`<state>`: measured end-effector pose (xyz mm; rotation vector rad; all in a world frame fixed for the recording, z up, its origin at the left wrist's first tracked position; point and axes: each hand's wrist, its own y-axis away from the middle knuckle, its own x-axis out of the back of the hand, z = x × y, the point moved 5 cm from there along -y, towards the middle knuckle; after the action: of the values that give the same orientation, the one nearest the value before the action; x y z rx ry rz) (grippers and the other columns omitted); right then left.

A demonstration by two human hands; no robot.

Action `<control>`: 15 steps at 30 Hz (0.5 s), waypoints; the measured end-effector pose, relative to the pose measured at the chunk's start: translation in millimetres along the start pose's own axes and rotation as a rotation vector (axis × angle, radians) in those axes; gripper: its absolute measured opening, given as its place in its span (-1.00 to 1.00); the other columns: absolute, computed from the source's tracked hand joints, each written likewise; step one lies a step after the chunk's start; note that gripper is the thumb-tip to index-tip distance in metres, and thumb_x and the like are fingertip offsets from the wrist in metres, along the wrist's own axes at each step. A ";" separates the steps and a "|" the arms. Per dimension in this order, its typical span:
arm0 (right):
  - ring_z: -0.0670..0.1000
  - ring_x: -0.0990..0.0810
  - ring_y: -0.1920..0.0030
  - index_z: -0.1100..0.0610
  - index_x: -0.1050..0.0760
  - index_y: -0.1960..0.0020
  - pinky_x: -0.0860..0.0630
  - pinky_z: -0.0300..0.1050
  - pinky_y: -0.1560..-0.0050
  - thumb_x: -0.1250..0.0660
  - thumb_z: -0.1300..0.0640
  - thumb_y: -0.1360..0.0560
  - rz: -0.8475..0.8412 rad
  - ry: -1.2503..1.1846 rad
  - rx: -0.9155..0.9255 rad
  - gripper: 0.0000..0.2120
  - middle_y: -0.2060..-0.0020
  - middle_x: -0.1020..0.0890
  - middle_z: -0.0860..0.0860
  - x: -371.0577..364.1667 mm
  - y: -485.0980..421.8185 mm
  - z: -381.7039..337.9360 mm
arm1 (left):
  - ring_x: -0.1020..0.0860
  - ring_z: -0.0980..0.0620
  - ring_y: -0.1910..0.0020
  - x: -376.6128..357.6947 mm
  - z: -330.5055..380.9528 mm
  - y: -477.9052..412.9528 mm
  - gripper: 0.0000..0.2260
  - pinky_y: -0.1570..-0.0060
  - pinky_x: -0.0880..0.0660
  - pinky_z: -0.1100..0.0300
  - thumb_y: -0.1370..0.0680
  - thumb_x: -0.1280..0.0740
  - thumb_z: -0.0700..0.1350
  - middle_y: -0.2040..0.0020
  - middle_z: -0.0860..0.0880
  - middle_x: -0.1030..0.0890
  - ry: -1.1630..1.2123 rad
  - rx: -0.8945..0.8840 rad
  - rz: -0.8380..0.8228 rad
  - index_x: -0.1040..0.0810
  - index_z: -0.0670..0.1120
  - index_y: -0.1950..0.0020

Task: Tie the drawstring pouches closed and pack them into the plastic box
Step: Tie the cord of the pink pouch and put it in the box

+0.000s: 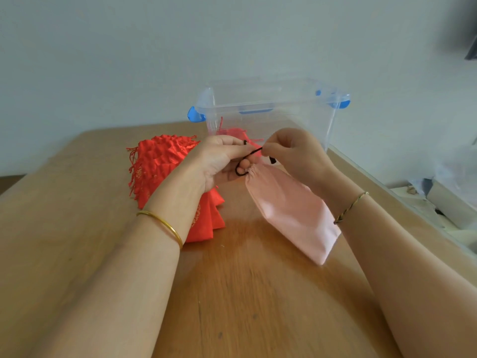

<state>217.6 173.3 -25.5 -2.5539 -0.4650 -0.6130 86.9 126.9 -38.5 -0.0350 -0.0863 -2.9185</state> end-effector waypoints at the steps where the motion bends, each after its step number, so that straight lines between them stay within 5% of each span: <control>1: -0.08 -0.37 0.34 0.30 -0.50 0.25 -0.31 -0.18 0.27 -0.30 0.23 -0.43 0.019 0.000 0.035 -0.85 0.35 -0.48 0.04 1.6 0.9 -4.0 | -0.48 0.20 0.55 1.4 0.0 0.1 -0.92 0.48 -0.46 0.38 -0.50 -0.35 -0.24 0.46 0.03 -0.60 0.028 0.007 0.003 -0.55 -0.13 0.21; 6: 0.01 -0.40 0.26 0.41 -0.47 0.23 -0.33 -0.11 0.20 -0.27 0.15 -0.38 -0.132 -0.118 0.051 -0.72 0.32 -0.46 0.13 -3.8 7.2 -10.0 | -0.50 0.17 0.53 5.5 2.1 -0.2 -0.84 0.43 -0.48 0.36 -0.47 -0.31 -0.37 0.48 0.00 -0.57 0.100 0.010 0.018 -0.53 -0.13 0.22; 9: -0.02 -0.48 0.23 0.25 -0.53 0.26 -0.41 -0.14 0.16 -0.19 0.21 -0.45 -0.092 -0.208 -0.004 -0.80 0.24 -0.57 0.09 -2.5 4.5 -5.0 | -0.46 0.16 0.51 2.6 2.7 1.1 -0.80 0.43 -0.45 0.35 -0.46 -0.28 -0.41 0.48 0.01 -0.56 0.022 -0.011 -0.005 -0.51 -0.12 0.22; 15: -0.05 -0.50 0.16 0.19 -0.57 0.05 -0.42 -0.22 0.14 -0.29 0.29 -0.44 -0.179 -0.025 -0.031 -0.87 0.16 -0.59 0.04 -17.3 3.2 5.3 | -0.44 0.13 0.44 -5.4 6.2 2.0 -0.75 0.37 -0.43 0.33 -0.46 -0.25 -0.42 0.40 0.03 -0.54 -0.121 -0.083 -0.003 -0.48 -0.07 0.20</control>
<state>206.2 169.8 -39.4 -2.5704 -0.7031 -0.6559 92.7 126.5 -32.3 -0.2249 0.0147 -2.9193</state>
